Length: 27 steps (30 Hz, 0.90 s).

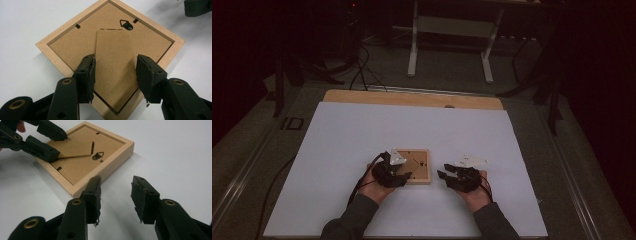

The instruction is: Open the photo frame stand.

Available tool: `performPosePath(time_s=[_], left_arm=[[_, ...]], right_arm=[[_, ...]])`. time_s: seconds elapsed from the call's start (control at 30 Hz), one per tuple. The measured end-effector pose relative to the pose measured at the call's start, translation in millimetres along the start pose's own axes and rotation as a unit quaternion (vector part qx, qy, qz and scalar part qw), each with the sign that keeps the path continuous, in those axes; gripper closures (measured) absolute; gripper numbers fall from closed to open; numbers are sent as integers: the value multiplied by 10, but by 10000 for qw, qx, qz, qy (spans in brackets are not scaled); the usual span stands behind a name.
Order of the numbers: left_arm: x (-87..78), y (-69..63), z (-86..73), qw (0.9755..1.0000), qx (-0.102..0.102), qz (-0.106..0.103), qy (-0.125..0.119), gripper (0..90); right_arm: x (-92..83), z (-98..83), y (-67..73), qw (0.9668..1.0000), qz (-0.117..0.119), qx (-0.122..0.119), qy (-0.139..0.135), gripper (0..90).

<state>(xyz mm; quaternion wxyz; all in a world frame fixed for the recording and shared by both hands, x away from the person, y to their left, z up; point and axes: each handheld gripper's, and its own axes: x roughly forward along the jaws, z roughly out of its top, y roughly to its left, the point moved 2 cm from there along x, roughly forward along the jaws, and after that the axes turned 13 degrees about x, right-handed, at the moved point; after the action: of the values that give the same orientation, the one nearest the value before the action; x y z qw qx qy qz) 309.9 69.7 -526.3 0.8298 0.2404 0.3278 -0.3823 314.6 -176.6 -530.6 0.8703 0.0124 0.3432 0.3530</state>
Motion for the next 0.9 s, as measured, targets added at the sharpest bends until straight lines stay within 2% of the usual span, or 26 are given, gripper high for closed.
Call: performPosePath(time_s=[0.23, 0.33, 0.47, 0.6, 0.77, 0.9], left_arm=[[0, 6, 10, 10000, 5, -10, 41, 519], [-2, 10, 13, 10000, 3, -16, 63, 519], [0, 10, 21, 10000, -28, -26, 76, 520], [-1, 12, 25, 9999, -27, -36, 100, 520], [-1, 14, 26, 9999, -30, -40, 102, 520], [-1, 14, 27, 9999, -31, -39, 104, 521]], right_arm=[[15, 4, 31, 10000, 38, -31, 1, 588], [9, 9, 56, 9999, 104, -74, -18, 643], [8, 12, 118, 9995, 201, -253, -53, 792], [20, 9, 175, 9989, 275, -374, -60, 885], [68, 5, 250, 9980, 439, -463, -36, 896], [127, -11, 302, 9976, 481, -504, 34, 896]])
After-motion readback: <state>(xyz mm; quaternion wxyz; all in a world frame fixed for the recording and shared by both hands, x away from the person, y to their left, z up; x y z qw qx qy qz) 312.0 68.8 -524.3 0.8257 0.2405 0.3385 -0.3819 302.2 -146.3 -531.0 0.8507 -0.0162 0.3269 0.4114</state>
